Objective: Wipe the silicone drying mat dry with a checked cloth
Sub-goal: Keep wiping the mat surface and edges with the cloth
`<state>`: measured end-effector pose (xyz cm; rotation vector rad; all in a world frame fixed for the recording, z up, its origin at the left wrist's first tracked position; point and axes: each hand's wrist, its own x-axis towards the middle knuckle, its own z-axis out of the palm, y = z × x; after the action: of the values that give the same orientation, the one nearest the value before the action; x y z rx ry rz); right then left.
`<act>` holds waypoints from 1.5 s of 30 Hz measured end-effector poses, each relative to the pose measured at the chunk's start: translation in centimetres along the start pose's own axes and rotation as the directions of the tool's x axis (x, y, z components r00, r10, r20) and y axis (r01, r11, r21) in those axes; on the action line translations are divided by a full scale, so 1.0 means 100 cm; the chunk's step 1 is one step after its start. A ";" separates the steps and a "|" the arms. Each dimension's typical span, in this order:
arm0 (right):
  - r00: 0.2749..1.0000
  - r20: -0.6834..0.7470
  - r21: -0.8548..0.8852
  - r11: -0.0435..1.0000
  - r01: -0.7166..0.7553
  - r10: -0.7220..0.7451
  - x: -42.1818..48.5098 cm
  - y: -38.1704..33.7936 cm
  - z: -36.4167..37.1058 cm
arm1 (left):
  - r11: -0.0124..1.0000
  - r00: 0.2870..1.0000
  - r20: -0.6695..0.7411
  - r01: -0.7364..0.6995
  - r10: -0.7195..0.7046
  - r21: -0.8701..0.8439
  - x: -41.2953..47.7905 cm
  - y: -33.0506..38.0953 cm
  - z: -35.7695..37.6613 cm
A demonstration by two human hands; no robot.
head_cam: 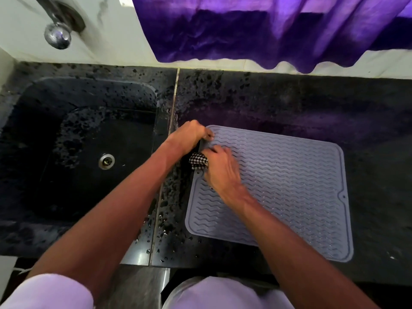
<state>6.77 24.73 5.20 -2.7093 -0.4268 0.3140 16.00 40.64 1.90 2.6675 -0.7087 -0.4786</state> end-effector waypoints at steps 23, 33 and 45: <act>0.993 0.121 0.156 0.988 -0.017 -0.002 -0.089 -0.016 0.006 | 0.967 0.989 -0.107 -0.073 0.101 0.246 -0.017 0.032 0.026; 0.985 0.166 0.049 0.998 0.032 -0.040 -0.067 -0.016 0.007 | 0.851 0.959 -0.189 -0.084 0.209 0.518 -0.019 0.029 0.050; 0.918 0.381 0.197 0.980 0.038 -0.112 -0.122 -0.016 -0.007 | 0.918 0.988 -0.134 -0.016 0.075 0.396 -0.018 0.030 0.054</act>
<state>-4.80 21.80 8.45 -2.4347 -0.5787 0.8387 11.14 37.82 -1.27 3.0083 -0.9012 -0.1300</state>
